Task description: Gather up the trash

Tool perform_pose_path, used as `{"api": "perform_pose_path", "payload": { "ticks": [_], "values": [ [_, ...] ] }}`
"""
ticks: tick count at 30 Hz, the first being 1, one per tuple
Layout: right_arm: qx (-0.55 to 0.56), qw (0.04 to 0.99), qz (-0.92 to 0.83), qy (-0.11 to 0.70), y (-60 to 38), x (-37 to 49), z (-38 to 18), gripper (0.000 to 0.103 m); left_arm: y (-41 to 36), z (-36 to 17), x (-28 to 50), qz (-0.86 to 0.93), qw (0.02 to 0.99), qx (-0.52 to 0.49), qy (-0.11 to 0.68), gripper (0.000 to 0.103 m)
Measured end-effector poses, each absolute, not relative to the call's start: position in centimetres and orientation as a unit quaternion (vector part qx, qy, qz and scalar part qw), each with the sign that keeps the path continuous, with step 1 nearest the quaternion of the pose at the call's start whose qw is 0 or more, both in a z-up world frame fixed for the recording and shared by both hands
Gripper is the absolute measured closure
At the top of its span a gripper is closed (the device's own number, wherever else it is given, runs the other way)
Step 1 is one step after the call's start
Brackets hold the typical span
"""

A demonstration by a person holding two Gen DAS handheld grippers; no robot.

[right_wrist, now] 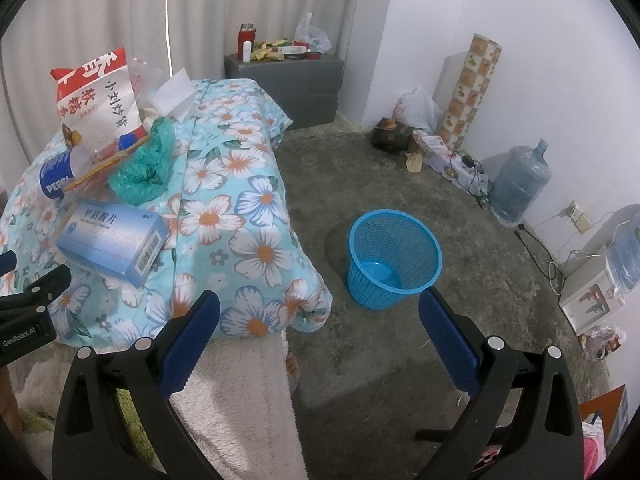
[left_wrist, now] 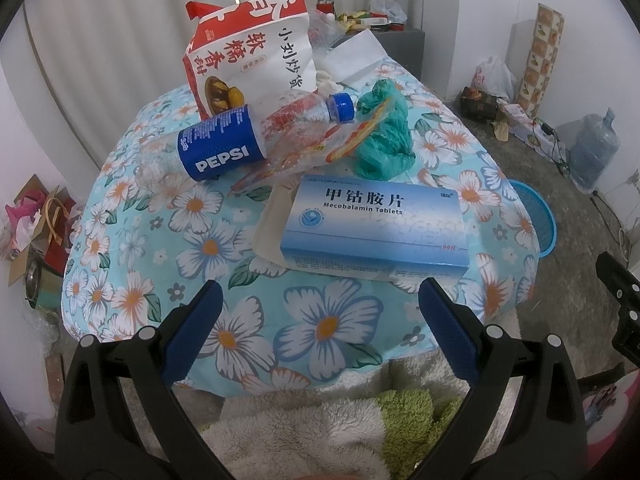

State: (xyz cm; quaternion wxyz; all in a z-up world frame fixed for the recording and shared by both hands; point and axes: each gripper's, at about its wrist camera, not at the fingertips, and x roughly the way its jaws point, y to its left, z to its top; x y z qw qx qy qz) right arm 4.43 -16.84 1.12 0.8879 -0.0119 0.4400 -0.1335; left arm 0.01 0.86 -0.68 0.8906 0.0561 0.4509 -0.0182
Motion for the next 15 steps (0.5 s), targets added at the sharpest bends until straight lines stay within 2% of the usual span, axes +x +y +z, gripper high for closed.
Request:
{"api": "perform_pose_path", "payload": {
  "ticks": [15],
  "values": [
    [-0.014, 0.881, -0.125, 0.456, -15.8, 5.8, 0.1, 0.006, 1.8, -1.8, 0.7, -0.014, 0.883, 0.052, 0.467, 0.009]
  ]
}}
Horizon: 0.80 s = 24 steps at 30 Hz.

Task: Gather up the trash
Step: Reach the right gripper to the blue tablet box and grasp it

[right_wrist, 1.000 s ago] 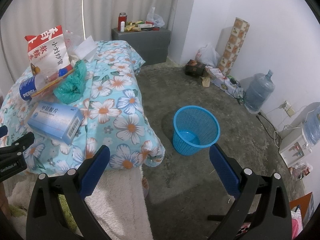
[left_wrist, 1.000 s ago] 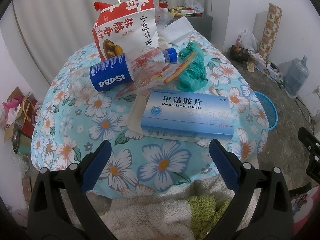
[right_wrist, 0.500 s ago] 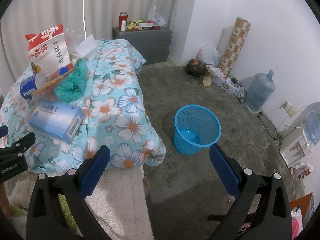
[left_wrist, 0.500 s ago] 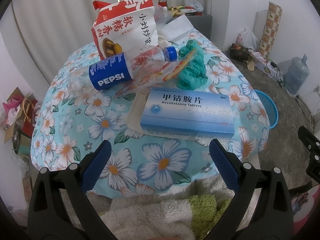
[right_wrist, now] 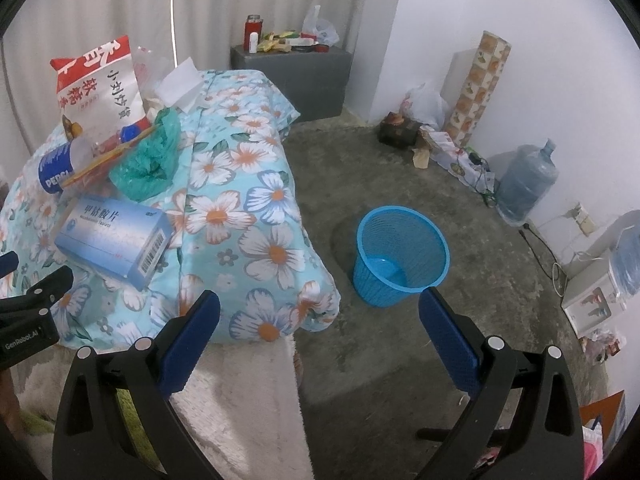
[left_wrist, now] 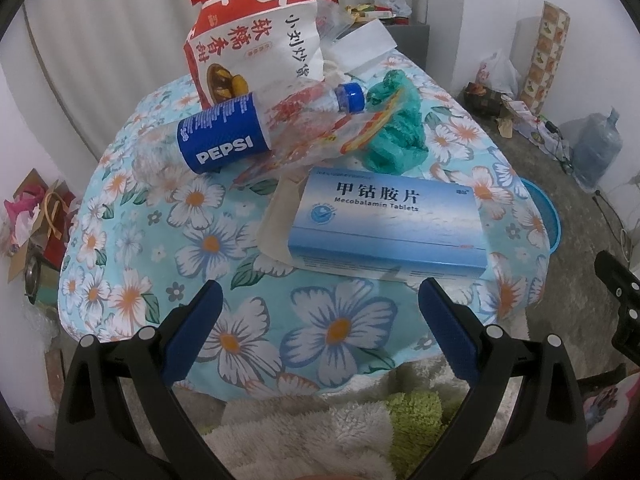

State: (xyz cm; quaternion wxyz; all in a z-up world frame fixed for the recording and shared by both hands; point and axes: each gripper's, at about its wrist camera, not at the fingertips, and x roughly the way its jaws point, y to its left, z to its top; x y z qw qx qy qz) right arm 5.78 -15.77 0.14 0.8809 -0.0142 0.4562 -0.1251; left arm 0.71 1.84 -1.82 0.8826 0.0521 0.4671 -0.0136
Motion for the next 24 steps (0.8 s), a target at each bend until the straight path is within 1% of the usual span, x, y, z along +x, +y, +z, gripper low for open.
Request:
{"api": "perform_pose_path", "payload": {
  "ticks": [10, 24],
  "values": [
    [-0.016, 0.876, -0.112, 0.470, -14.6, 7.5, -0.3, 0.006, 2.8, -2.5, 1.9, -0.010, 0.876, 0.045, 0.480, 0.009],
    [-0.044, 0.860, -0.068, 0.503, -10.7, 10.7, -1.8, 0.006, 7.0, -2.3, 5.0, 0.020, 0.886, 0.036, 0.461, 0.009]
  ]
}}
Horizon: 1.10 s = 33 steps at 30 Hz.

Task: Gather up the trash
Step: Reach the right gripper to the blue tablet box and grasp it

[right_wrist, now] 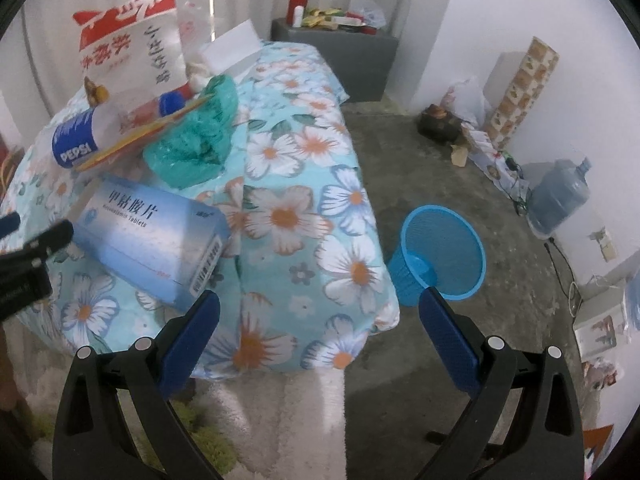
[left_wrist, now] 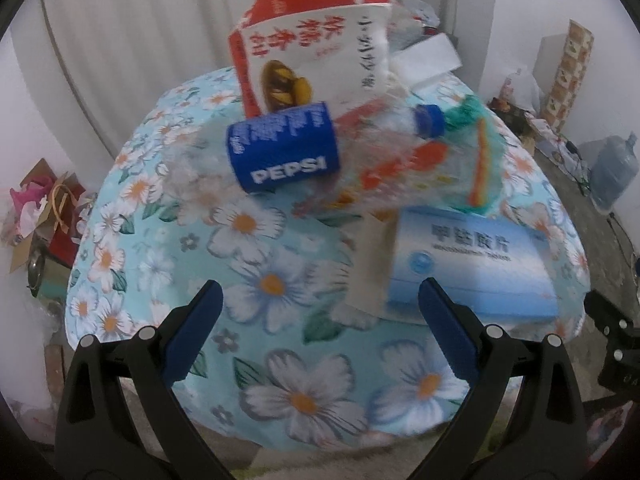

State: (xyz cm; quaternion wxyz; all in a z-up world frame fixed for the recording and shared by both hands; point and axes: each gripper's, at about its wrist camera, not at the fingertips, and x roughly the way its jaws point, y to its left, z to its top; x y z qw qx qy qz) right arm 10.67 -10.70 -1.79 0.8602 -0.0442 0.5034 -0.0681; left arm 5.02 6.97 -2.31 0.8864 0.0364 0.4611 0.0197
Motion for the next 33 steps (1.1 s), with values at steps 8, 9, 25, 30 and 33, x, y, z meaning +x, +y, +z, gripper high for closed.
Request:
{"api": "perform_pose_path", "payload": {
  "ticks": [8, 9, 25, 30, 33],
  "values": [
    [-0.072, 0.855, -0.057, 0.511, -9.5, 11.5, -2.4, 0.006, 9.0, -2.8, 6.1, 0.039, 0.883, 0.030, 0.466, 0.009],
    [-0.073, 0.854, -0.056, 0.512, -9.5, 11.6, -2.4, 0.006, 9.1, -2.9, 6.2, 0.041, 0.883, 0.030, 0.467, 0.009],
    [-0.083, 0.853, -0.051, 0.512, -8.8, 12.2, -2.7, 0.006, 9.9, -3.4, 6.7, 0.041, 0.880, 0.026, 0.472, 0.009],
    [-0.056, 0.877, 0.021, 0.477, -8.7, 11.8, -2.0, 0.006, 10.8, -3.3, 6.7, 0.016, 0.886, 0.009, 0.463, 0.009],
    [-0.065, 0.880, 0.101, 0.459, -7.4, 12.1, -1.9, 0.006, 12.0, -3.0, 6.7, -0.015, 0.893, -0.022, 0.449, 0.009]
  ]
}}
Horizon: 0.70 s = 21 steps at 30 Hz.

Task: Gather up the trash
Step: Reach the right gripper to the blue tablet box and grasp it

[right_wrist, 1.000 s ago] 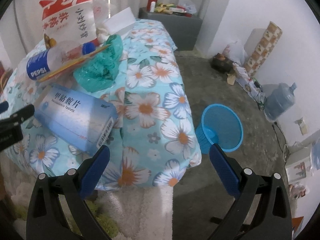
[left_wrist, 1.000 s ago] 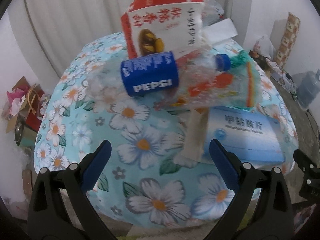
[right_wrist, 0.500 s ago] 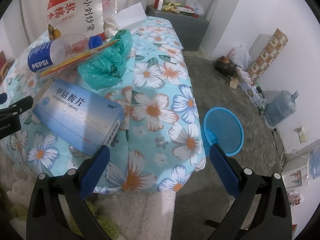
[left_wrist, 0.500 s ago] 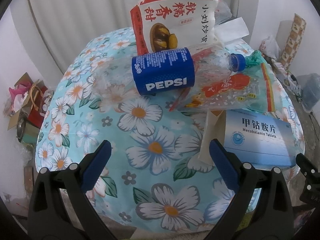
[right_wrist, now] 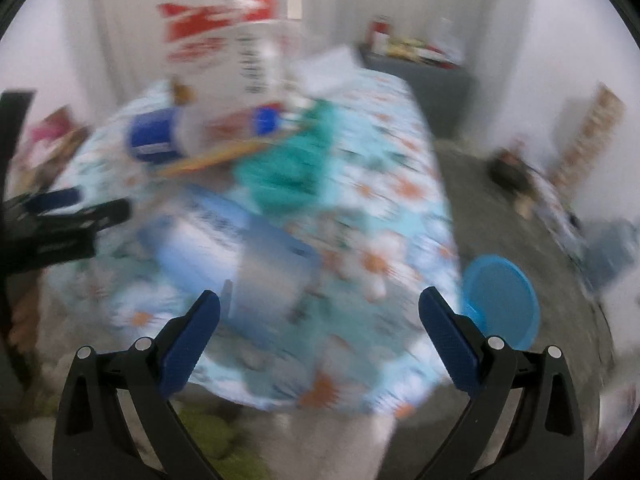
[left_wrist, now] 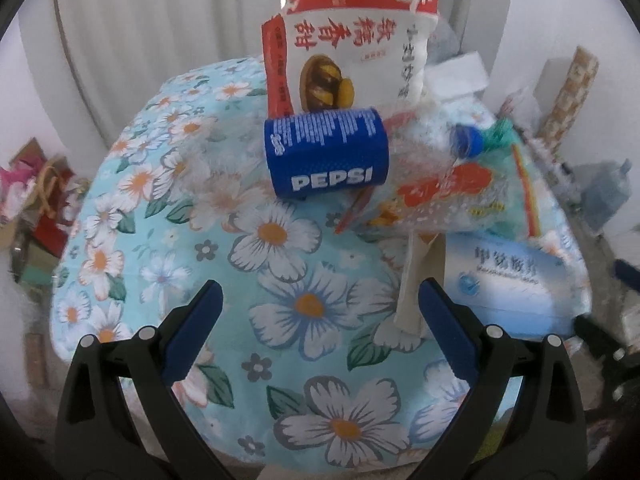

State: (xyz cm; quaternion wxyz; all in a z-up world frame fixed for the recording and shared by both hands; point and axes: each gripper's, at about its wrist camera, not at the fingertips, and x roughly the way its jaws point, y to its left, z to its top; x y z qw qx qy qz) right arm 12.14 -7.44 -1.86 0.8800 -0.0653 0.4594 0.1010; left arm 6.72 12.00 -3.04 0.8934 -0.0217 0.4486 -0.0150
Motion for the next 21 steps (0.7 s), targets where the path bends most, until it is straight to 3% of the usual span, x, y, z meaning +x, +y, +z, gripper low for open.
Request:
{"api": "perform_pose_path", "payload": {
  "ticks": [7, 17, 21],
  "values": [
    [-0.075, 0.872, 0.216, 0.433, -4.1, 16.2, -3.0, 0.006, 14.7, -2.6, 6.7, -0.073, 0.901, -0.098, 0.416, 0.009],
    [0.067, 0.802, 0.267, 0.530, -5.2, 17.1, -6.0, 0.006, 17.6, -3.2, 6.6, -0.102, 0.900, -0.129, 0.405, 0.009],
    [0.041, 0.808, 0.252, 0.531, -4.5, 16.3, -5.4, 0.006, 17.9, -3.4, 7.0, -0.129, 0.901, -0.121, 0.397, 0.009]
  ]
}}
